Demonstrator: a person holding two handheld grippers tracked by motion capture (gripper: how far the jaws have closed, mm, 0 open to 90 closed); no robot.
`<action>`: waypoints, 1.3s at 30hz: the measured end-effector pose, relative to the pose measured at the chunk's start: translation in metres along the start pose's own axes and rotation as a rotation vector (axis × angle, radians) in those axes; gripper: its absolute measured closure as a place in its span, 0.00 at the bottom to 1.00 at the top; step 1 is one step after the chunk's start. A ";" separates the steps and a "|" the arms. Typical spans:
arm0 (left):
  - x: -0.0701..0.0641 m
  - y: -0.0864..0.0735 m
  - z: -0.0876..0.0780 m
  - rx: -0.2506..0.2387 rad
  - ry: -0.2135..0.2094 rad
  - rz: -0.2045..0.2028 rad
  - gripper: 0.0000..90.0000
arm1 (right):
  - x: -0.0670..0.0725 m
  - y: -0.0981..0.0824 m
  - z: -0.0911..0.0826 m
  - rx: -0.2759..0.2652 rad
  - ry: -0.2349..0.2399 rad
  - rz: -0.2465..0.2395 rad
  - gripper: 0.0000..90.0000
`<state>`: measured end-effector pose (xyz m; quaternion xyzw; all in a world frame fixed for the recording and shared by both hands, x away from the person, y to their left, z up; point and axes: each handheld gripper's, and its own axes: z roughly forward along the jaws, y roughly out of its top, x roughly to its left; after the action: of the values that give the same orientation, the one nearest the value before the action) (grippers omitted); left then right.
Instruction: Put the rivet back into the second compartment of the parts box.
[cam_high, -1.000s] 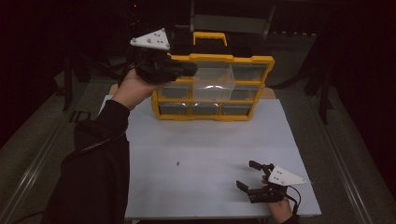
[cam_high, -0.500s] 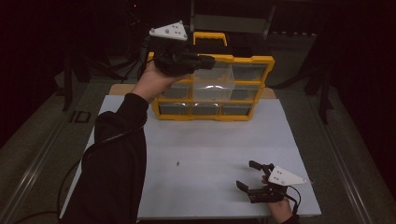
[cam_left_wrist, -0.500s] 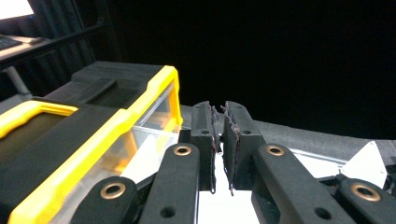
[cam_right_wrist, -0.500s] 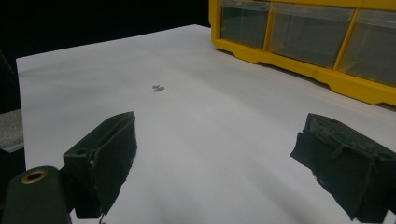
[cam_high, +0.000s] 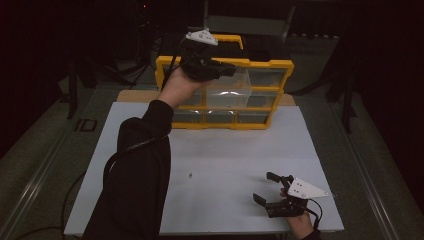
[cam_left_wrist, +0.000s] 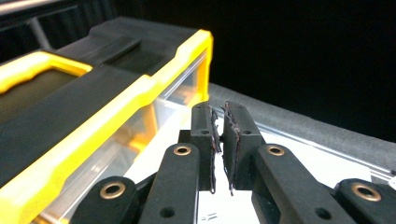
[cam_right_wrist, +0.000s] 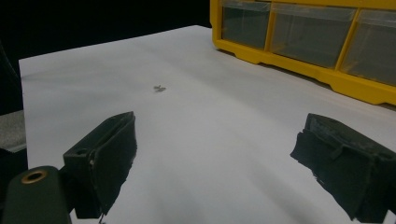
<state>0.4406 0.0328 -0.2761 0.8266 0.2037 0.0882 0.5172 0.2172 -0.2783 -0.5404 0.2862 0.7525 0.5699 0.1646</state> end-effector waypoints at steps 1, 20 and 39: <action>0.000 0.000 0.002 0.018 0.004 0.001 0.91 | 0.000 0.000 0.000 0.001 0.000 0.000 0.12; 0.008 -0.011 0.012 0.094 0.071 -0.044 0.66 | -0.001 -0.001 -0.001 0.005 -0.009 0.005 0.12; -0.010 -0.021 -0.024 0.063 0.017 -0.017 0.01 | 0.000 0.001 0.001 0.014 -0.008 -0.002 0.12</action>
<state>0.4182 0.0566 -0.2838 0.8398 0.2179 0.0842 0.4901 0.2175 -0.2772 -0.5400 0.2889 0.7562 0.5632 0.1659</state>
